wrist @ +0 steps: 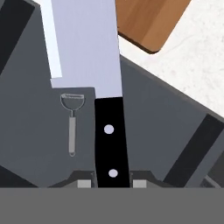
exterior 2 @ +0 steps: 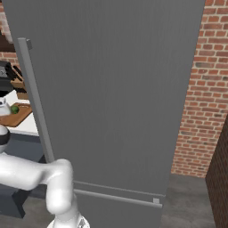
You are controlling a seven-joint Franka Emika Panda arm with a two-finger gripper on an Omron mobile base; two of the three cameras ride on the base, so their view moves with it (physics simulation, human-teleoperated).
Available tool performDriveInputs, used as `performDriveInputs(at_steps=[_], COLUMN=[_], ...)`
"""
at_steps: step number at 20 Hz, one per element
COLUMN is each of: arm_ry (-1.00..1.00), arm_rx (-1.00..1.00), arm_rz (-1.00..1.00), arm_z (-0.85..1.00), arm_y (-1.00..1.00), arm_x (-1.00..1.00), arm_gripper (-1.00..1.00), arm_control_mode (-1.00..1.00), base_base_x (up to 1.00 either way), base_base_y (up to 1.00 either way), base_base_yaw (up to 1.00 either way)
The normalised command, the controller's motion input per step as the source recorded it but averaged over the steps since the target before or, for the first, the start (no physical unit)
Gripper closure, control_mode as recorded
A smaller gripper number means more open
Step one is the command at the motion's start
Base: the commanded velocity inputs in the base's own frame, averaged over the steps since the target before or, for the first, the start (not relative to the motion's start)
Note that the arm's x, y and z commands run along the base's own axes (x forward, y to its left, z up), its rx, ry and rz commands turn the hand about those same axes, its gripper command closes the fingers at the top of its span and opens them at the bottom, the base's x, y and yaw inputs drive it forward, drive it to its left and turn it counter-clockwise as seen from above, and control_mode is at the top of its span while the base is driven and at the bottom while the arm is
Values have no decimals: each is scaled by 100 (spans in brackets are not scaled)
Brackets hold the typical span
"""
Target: Place the appropriate cutting tool for cutting the avocado skin on the cutting board.
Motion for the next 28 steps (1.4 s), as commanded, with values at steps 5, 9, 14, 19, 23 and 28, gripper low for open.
performDriveInputs(at_steps=[5, 9, 14, 19, 23, 28], arm_ry=[0, 0, 0, 0, 0, -5], arm_rx=[-12, -11, -5, 0, 0, -1], arm_rz=[0, 0, 0, 0, 0, 0], arm_z=[-11, -38, -54, -45, -16, -2], arm_y=[33, 14, 0, 0, 3, 5], arm_x=[44, 21, 25, 42, 34, 17], arm_gripper=[100, 100, 100, 100, 100, -100], arm_control_mode=[-100, -100, -100, -100, -100, -100], base_base_x=[0, 0, 0, 0, 0, 0], base_base_y=[0, 0, 0, 0, 0, 0], base_base_yaw=[0, 0, 0, 0, 0, 0])
